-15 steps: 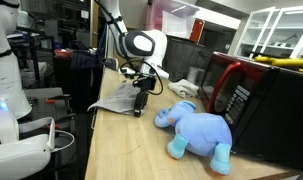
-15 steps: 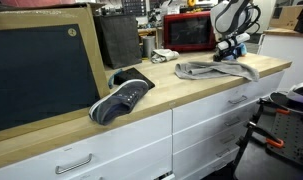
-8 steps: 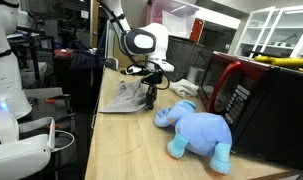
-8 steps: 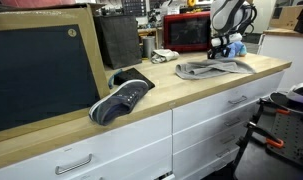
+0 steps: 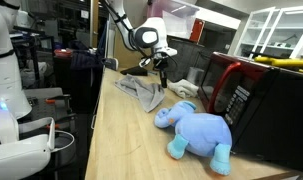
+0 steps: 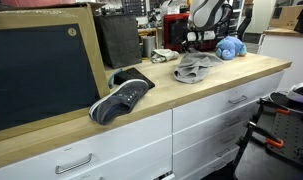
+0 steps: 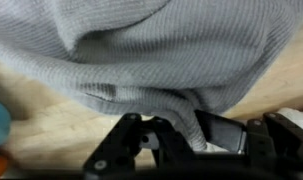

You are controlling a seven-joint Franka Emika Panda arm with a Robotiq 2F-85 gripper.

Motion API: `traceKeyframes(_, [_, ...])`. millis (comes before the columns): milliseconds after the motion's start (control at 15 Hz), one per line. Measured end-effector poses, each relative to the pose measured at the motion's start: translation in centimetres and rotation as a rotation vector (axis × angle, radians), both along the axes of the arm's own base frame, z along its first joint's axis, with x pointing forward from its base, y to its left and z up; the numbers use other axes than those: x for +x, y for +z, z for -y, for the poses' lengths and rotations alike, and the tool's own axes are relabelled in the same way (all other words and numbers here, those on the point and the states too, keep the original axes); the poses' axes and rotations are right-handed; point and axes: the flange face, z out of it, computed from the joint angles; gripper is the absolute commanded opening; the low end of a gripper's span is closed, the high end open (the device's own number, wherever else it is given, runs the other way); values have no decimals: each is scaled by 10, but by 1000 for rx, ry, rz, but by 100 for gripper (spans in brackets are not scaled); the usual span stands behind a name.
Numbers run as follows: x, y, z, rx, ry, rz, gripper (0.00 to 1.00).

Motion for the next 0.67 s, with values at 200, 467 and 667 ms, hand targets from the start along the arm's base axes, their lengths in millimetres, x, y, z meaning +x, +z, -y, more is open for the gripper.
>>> traceKeyframes(200, [27, 5, 8, -31, -9, 65, 26])
traceKeyframes(467, [50, 7, 30, -46, -67, 116, 55])
traceKeyframes(667, [55, 22, 34, -8, -111, 154, 77])
